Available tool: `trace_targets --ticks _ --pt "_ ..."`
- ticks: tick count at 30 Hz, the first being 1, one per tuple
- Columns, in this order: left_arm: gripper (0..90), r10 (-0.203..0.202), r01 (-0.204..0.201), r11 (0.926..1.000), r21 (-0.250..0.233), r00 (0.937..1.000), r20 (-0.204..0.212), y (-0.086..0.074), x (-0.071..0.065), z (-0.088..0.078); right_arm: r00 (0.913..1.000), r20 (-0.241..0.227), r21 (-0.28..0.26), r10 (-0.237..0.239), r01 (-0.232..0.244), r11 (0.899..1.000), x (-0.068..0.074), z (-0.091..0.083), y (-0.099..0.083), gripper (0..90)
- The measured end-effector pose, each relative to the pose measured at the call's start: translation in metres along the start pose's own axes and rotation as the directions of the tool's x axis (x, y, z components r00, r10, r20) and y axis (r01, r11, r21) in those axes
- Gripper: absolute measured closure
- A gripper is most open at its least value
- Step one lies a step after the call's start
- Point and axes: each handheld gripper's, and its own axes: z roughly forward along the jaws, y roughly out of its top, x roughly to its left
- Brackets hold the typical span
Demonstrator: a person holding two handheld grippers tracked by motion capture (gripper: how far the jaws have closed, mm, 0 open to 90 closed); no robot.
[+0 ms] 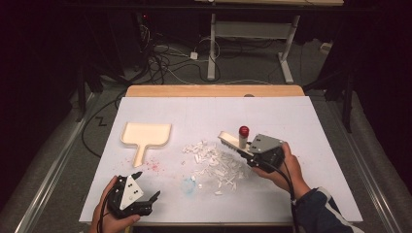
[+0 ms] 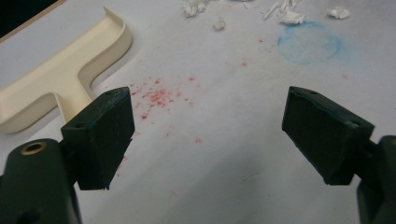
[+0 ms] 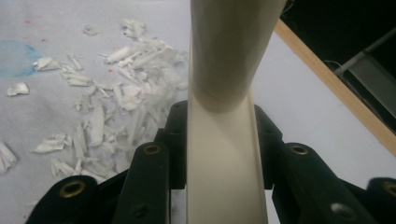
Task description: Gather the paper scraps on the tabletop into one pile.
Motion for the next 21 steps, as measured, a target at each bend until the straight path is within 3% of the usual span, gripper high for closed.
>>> trace_targets --ticks 1,4,6,10,11,18,19,21 --pt "16.0 -0.001 0.001 1.0000 -0.001 1.0000 0.001 0.000 0.000 0.000 0.9994 0.025 0.000 0.024 -0.024 1.000 -0.006 -0.012 -0.005 67.7" --pt "15.9 0.000 0.000 1.0000 0.000 1.0000 0.000 0.000 -0.001 0.000 0.9982 0.044 0.001 0.042 -0.042 0.999 -0.011 -0.020 -0.010 67.7" --pt "15.9 0.000 0.000 1.0000 0.000 1.0000 0.000 0.000 -0.001 0.000 0.9944 0.071 0.025 0.077 -0.079 0.997 -0.017 -0.031 -0.021 67.7" --pt "15.9 0.004 -0.004 1.0000 0.003 1.0000 0.002 0.001 -0.001 0.000 0.9905 0.092 0.054 0.102 -0.107 0.993 -0.021 -0.040 -0.033 67.7" --pt "15.9 0.004 -0.004 1.0000 0.003 1.0000 0.003 0.001 -0.002 0.000 0.9862 0.122 0.082 0.112 -0.123 0.989 -0.023 -0.043 -0.040 67.7" --pt "16.0 0.014 -0.014 0.9999 0.007 0.9999 0.004 0.002 -0.002 0.001 0.9724 0.212 0.187 0.097 -0.138 0.973 -0.025 -0.036 -0.054 67.7" --pt "15.9 0.014 -0.014 0.9999 0.007 0.9999 0.006 0.002 -0.002 0.001 0.9748 0.208 0.217 0.081 -0.126 0.968 -0.021 -0.029 -0.055 67.7" --pt "15.9 0.014 -0.014 0.9999 0.007 0.9999 0.008 0.002 -0.002 0.002 0.9778 0.192 0.224 0.084 -0.127 0.966 -0.020 -0.027 -0.055 67.7"
